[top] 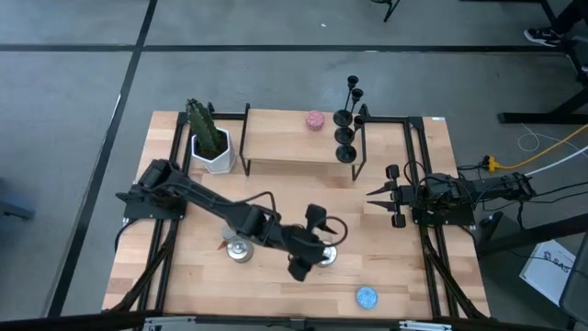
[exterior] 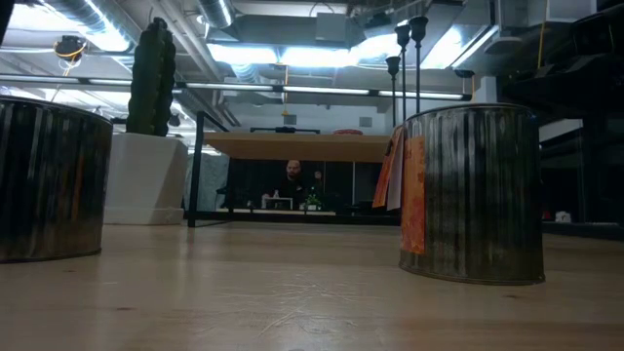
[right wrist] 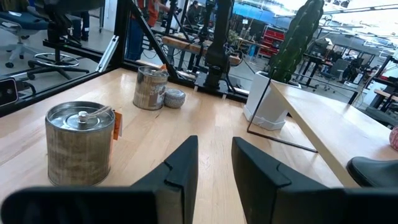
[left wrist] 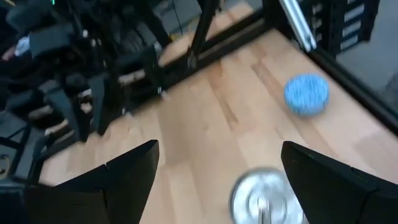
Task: Pick & Place candle stick holders
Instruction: Put the left silver scented candle on the shelf
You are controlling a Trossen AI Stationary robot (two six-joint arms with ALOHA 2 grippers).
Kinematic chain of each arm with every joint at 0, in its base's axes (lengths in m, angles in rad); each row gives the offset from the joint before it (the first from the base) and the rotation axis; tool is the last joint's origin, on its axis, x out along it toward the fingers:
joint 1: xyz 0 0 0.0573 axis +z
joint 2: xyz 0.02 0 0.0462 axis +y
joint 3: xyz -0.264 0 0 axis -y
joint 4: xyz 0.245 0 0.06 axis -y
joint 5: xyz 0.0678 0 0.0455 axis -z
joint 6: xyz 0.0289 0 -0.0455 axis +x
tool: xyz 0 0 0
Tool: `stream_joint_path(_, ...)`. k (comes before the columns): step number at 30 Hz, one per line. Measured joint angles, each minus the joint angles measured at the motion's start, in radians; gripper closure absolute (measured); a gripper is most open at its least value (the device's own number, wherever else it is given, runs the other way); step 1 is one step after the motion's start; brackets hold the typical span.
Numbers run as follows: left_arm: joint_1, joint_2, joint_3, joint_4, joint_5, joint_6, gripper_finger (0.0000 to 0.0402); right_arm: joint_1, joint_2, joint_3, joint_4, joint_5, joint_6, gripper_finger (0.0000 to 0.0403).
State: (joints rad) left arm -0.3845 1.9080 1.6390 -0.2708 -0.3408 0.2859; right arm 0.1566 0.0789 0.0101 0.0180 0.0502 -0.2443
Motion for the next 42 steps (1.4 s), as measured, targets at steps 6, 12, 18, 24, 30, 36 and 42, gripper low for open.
stream_joint_path(6, -0.017, 0.068, 0.000, 0.119, -0.011, 0.038, 0.0066, 0.000, 0.000, 0.000, 0.000, 0.000, 0.000, 0.0302)
stream_joint_path(12, -0.023, 0.109, 0.000, 0.112, -0.025, -0.020, 0.0066, 0.000, 0.000, 0.000, 0.000, 0.000, 0.000, 0.0302)
stream_joint_path(18, -0.034, 0.135, 0.000, 0.108, -0.029, -0.029, 0.0066, 0.000, 0.000, 0.000, 0.000, 0.000, 0.000, 0.0302)
stream_joint_path(24, -0.059, 0.138, 0.000, 0.088, -0.031, -0.029, 0.0068, 0.000, 0.000, 0.000, 0.000, 0.000, 0.000, 0.0302)
stream_joint_path(30, -0.076, 0.139, 0.000, 0.075, -0.022, -0.038, 0.0091, 0.000, 0.000, 0.000, 0.000, 0.000, 0.000, 0.0302)
stream_joint_path(36, -0.078, 0.166, 0.001, 0.039, -0.005, -0.120, 0.0118, 0.000, 0.000, 0.000, 0.000, 0.000, 0.000, 0.0302)
stream_joint_path(42, -0.072, 0.217, 0.001, 0.021, -0.009, -0.142, 0.0123, 0.000, 0.000, 0.000, 0.000, 0.000, 0.000, 0.0302)
